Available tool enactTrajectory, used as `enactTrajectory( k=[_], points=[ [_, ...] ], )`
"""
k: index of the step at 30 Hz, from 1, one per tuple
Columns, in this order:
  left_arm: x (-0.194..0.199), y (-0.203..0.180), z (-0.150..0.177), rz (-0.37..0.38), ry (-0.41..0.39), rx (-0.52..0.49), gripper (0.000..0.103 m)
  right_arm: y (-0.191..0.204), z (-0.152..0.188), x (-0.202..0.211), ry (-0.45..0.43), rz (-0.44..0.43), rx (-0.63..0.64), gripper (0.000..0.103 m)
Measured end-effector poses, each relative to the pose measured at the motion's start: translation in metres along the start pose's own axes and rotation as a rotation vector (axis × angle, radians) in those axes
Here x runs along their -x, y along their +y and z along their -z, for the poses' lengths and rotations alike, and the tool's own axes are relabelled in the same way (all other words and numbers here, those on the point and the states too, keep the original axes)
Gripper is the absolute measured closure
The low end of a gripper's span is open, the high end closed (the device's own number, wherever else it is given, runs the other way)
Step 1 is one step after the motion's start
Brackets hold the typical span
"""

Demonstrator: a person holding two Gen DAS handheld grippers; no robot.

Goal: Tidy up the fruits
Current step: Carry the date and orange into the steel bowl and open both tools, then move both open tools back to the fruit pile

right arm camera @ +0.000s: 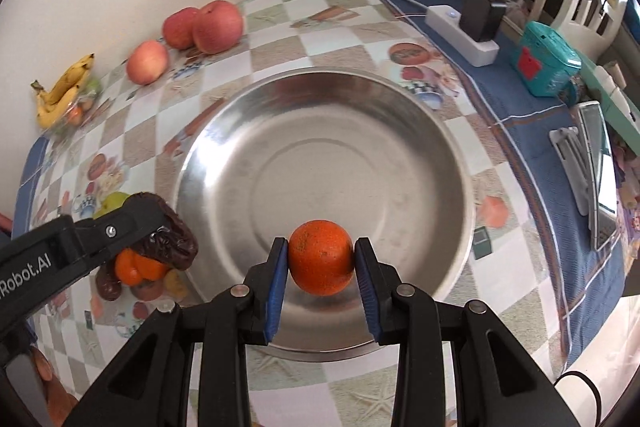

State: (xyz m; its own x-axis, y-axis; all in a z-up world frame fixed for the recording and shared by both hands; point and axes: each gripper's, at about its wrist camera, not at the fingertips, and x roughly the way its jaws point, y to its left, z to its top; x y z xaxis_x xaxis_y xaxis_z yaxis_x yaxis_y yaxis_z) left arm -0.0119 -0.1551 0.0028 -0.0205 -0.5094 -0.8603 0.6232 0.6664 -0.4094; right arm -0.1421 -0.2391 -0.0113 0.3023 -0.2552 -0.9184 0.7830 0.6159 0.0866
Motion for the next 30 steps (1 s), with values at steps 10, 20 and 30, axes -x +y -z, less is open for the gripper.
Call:
enactTrajectory(
  k=[10, 20, 30],
  points=[
    [-0.014, 0.004, 0.007, -0.024, 0.065, -0.030, 0.046, 0.001, 0.000, -0.002, -0.007, 0.021, 0.020, 0.056],
    [0.008, 0.016, 0.010, -0.061, 0.023, -0.015, 0.025, 0.002, 0.001, -0.001, -0.022, 0.059, 0.011, 0.034],
    [0.032, 0.040, 0.009, -0.218, -0.095, 0.011, 0.000, 0.008, 0.003, 0.000, -0.056, 0.033, 0.031, 0.012]
  ],
)
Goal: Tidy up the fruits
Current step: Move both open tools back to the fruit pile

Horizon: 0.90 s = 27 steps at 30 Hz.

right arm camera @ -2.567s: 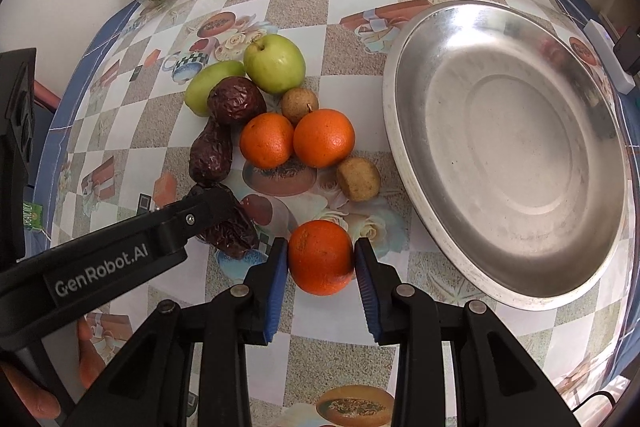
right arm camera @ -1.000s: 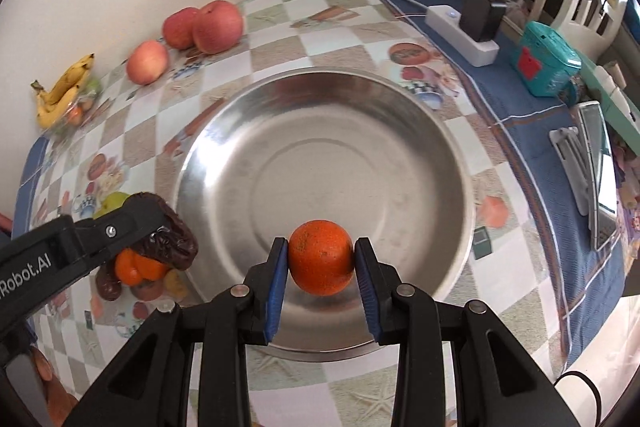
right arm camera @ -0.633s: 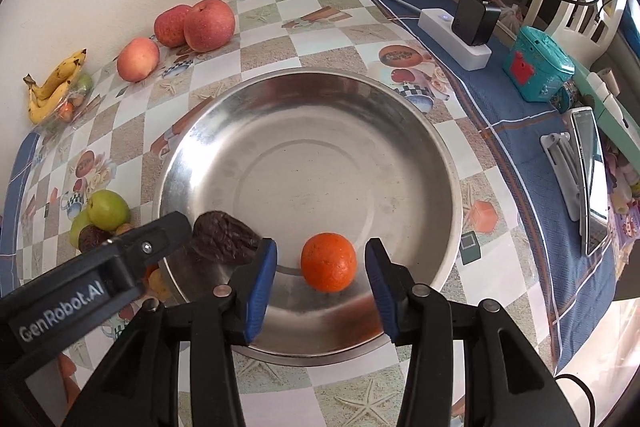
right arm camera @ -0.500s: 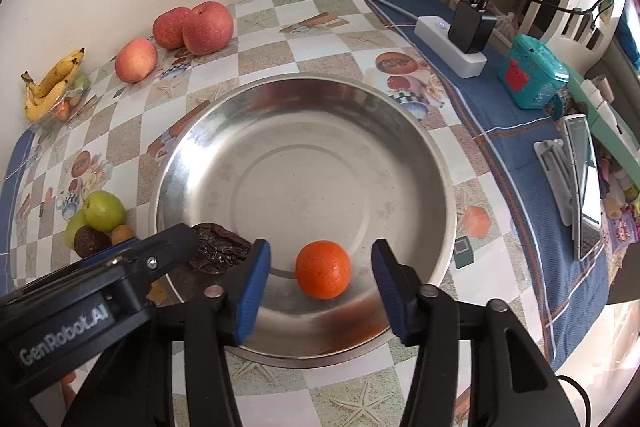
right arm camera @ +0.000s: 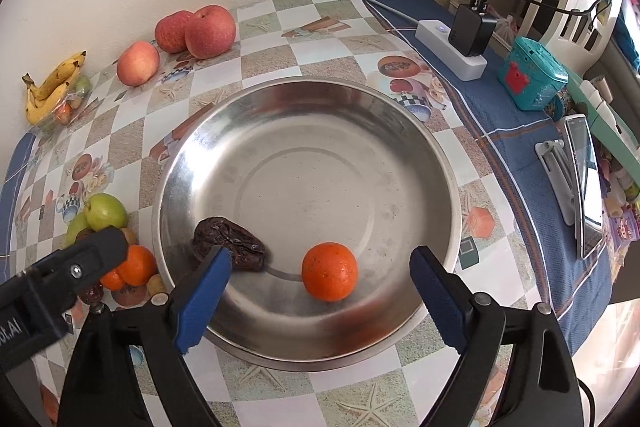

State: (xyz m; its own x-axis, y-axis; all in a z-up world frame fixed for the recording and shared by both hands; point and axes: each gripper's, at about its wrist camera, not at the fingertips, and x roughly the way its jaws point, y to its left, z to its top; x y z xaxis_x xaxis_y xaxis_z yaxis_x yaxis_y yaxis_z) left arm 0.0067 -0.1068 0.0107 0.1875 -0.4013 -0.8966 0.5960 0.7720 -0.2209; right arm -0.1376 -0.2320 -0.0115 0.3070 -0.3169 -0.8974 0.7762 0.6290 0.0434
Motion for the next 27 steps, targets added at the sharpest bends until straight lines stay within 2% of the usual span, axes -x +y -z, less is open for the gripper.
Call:
enactTrajectory(
  k=[6, 14, 17, 20, 21, 23, 27],
  points=[
    [0.009, 0.032, -0.011, -0.001, -0.039, 0.099, 0.000, 0.014, 0.000, 0.008, -0.058, -0.035, 0.048, 0.011],
    [0.026, 0.079, -0.021, -0.039, -0.153, 0.204, 0.000, 0.044, 0.001, 0.015, -0.075, -0.186, 0.138, 0.011],
    [0.028, 0.097, -0.023, -0.019, -0.137, 0.243, 0.000, 0.060, 0.004, 0.021, -0.086, -0.257, 0.183, 0.011],
    [0.029, 0.110, -0.022, 0.006, -0.102, 0.268, 0.000, 0.077, 0.008, 0.027, -0.102, -0.291, 0.236, 0.012],
    [0.029, 0.114, -0.021, 0.014, -0.094, 0.277, 0.000, 0.082, 0.009, 0.029, -0.101, -0.298, 0.251, 0.014],
    [0.028, 0.117, -0.018, 0.030, -0.076, 0.284, 0.001, 0.092, 0.012, 0.029, -0.091, -0.320, 0.281, 0.040],
    [0.018, 0.121, -0.012, 0.033, -0.016, 0.288, 0.004, 0.106, 0.020, 0.019, -0.030, -0.328, 0.334, 0.050]
  ],
)
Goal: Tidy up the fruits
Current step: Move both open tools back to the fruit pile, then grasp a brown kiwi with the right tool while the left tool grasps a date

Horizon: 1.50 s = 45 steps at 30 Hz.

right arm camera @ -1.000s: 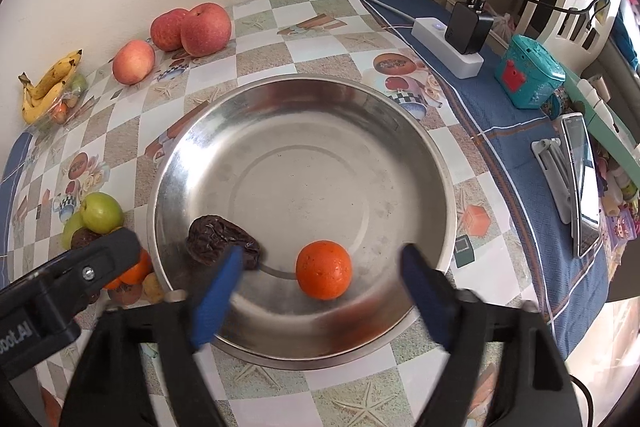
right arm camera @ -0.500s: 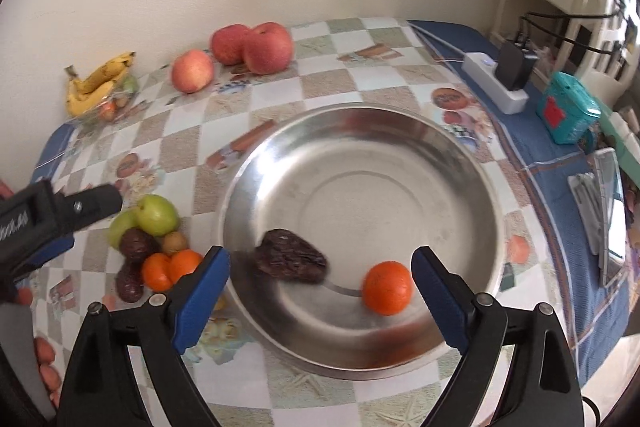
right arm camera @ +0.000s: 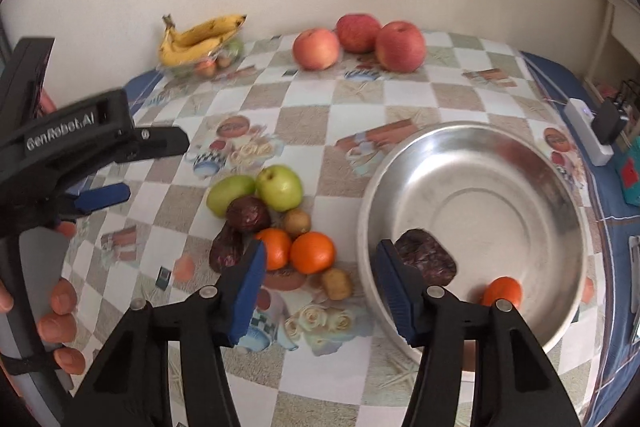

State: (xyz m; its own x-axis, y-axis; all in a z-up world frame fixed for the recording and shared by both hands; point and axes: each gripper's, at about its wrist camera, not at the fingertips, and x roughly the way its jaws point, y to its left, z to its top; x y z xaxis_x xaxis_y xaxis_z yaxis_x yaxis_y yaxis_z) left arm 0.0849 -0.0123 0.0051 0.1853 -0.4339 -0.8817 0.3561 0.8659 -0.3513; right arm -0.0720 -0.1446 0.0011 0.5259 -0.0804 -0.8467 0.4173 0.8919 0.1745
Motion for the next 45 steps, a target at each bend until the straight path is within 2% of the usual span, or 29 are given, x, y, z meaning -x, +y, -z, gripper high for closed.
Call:
enactTrajectory(
  k=[2, 8, 17, 20, 26, 30, 33, 37, 40, 42, 44, 45],
  points=[
    [-0.007, 0.002, 0.004, -0.002, 0.033, -0.003, 0.014, 0.004, 0.002, -0.009, 0.038, -0.002, 0.016, 0.057],
    [-0.030, 0.006, 0.014, -0.001, 0.135, -0.001, 0.031, 0.004, 0.010, -0.031, 0.130, 0.040, 0.041, 0.061],
    [-0.043, 0.004, 0.023, 0.014, 0.199, -0.013, 0.047, 0.007, 0.013, -0.049, 0.183, 0.125, 0.100, 0.067],
    [-0.047, 0.003, 0.025, 0.015, 0.216, -0.019, 0.053, 0.011, 0.013, -0.051, 0.184, 0.156, 0.128, 0.070],
    [-0.050, 0.001, 0.028, 0.055, 0.230, -0.019, 0.071, 0.010, 0.014, -0.052, 0.181, 0.177, 0.136, 0.085],
    [-0.050, -0.003, 0.028, 0.056, 0.222, -0.036, 0.076, 0.008, 0.014, -0.052, 0.183, 0.165, 0.125, 0.086],
    [-0.046, -0.001, 0.025, 0.088, 0.207, -0.010, 0.096, 0.007, 0.014, -0.049, 0.181, 0.133, 0.108, 0.086],
    [-0.045, 0.002, 0.023, 0.084, 0.202, 0.002, 0.097, 0.006, 0.011, -0.037, 0.154, 0.048, 0.052, 0.086],
    [-0.050, 0.008, 0.023, 0.111, 0.221, 0.038, 0.094, 0.009, 0.010, -0.032, 0.140, 0.037, 0.055, 0.086],
    [-0.051, 0.008, 0.024, 0.101, 0.226, 0.038, 0.085, 0.010, 0.010, -0.032, 0.145, 0.041, 0.057, 0.086],
    [-0.055, 0.006, 0.026, 0.069, 0.235, 0.025, 0.061, 0.009, 0.011, -0.033, 0.150, 0.040, 0.056, 0.086],
    [-0.057, 0.006, 0.027, 0.062, 0.243, 0.025, 0.059, 0.009, 0.011, -0.033, 0.153, 0.042, 0.055, 0.086]
  ],
)
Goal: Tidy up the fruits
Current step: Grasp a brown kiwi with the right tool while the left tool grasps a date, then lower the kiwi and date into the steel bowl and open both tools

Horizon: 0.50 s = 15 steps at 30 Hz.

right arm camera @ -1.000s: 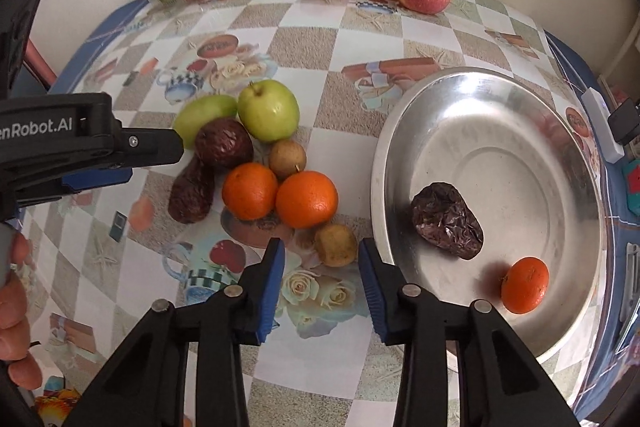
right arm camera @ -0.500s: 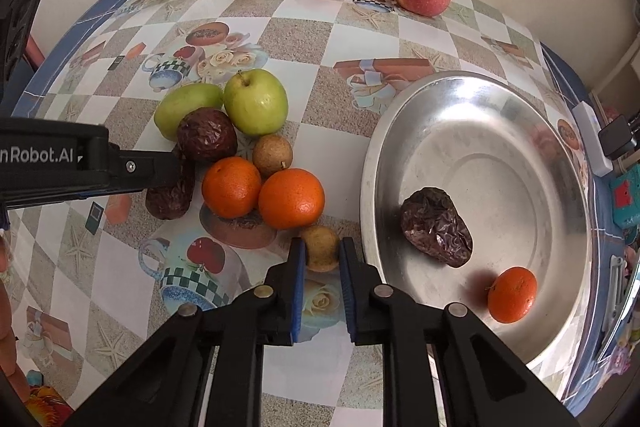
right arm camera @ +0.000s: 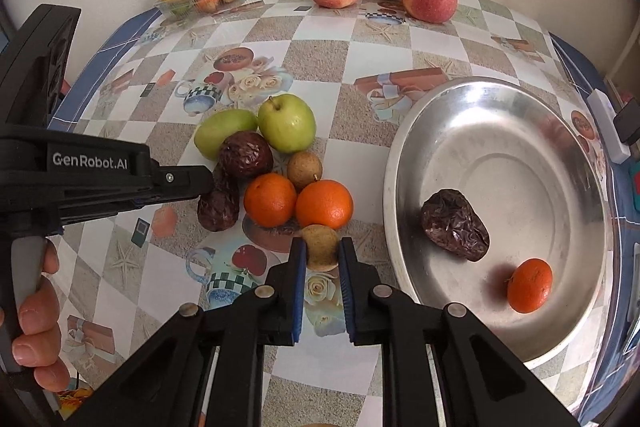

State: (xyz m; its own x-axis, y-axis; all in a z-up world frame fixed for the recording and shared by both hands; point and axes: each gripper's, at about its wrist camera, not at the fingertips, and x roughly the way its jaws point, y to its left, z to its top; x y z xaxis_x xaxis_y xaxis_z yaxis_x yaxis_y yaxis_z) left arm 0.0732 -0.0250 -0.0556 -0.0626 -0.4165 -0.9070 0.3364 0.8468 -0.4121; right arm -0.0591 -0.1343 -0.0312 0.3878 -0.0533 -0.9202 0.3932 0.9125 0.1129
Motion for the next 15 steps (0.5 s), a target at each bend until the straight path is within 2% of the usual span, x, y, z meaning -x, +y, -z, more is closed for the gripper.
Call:
enactTrajectory(
  k=[4, 7, 10, 15],
  points=[
    [-0.009, -0.003, 0.003, 0.012, 0.021, -0.015, 0.059, -0.003, 0.001, 0.000, 0.005, 0.002, -0.004, 0.086],
    [-0.013, -0.004, 0.005, 0.044, 0.036, -0.010, 0.070, -0.003, 0.001, 0.000, 0.003, 0.001, -0.007, 0.086],
    [-0.009, -0.003, 0.005, 0.028, 0.023, -0.010, 0.070, -0.003, 0.001, 0.001, 0.004, 0.001, -0.007, 0.086],
    [0.012, -0.008, 0.004, 0.061, -0.033, -0.012, 0.070, -0.006, 0.001, 0.006, -0.009, -0.018, -0.020, 0.086]
  ],
)
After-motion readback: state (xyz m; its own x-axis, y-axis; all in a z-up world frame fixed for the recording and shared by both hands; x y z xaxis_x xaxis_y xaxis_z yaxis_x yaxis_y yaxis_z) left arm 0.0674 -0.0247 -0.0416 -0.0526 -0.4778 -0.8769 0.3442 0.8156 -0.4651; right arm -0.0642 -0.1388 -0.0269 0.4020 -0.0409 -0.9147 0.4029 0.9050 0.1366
